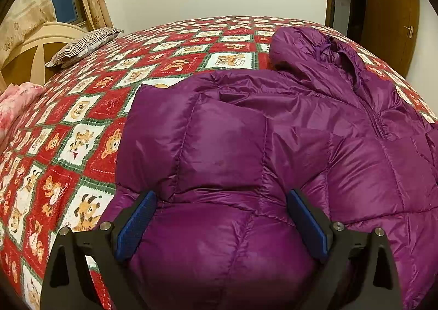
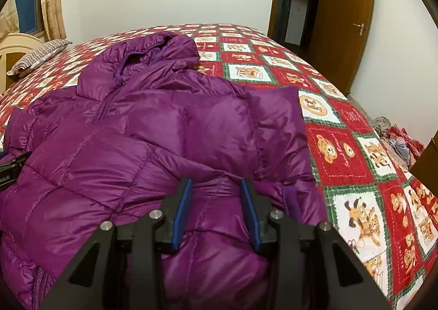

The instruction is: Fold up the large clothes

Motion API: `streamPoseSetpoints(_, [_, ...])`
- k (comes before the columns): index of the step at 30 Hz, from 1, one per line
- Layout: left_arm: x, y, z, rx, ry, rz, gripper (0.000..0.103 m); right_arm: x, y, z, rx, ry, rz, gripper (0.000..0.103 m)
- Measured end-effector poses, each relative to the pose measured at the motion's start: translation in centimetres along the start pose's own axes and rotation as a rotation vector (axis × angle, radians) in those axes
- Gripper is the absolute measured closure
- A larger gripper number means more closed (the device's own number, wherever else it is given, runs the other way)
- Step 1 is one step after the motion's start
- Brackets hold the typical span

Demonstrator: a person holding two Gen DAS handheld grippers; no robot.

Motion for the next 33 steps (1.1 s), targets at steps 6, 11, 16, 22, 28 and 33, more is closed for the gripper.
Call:
streamPoseSetpoints(6, [0.0, 0.0, 0.0, -0.002, 0.001, -0.003, 0.006, 0.0, 0.0, 0.0, 0.001, -0.001, 0.0, 0.063])
streamPoseSetpoints(11, [0.0, 0.0, 0.0, -0.003, 0.001, -0.003, 0.006, 0.0, 0.0, 0.0, 0.002, -0.002, 0.001, 0.063])
streamPoseSetpoints(16, [0.2, 0.0, 0.0, -0.002, 0.012, 0.01, 0.006, 0.0, 0.0, 0.0, 0.006, -0.003, 0.005, 0.063])
streamPoseSetpoints(22, [4.8, -1.0, -3.0, -0.089, -0.031, 0.099, 0.006, 0.5, 0.2, -1.0, 0.012, 0.077, -0.081, 0.048])
streamPoseSetpoints(28, [3.1, -2.4, -10.2, -0.107, -0.03, 0.196, 0.006, 1.5, 2.2, -7.8, 0.095, 0.053, -0.173, 0.031])
streamPoseSetpoints(33, [-2.5, -2.6, -15.9, -0.058, 0.012, 0.233, 0.006, -2.7, 3.7, -13.8, 0.105, 0.085, -0.228, 0.029])
Point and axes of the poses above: each gripper's, at about its wrist camera, not at the fingertips, and x roughly against the way its jaws point, y to its left, z to its underside, the point moved 10 cm from there along -x, roughly the way its jaws point, and after that the axes turned 7 degrees about -x, right-handed, at the moved point
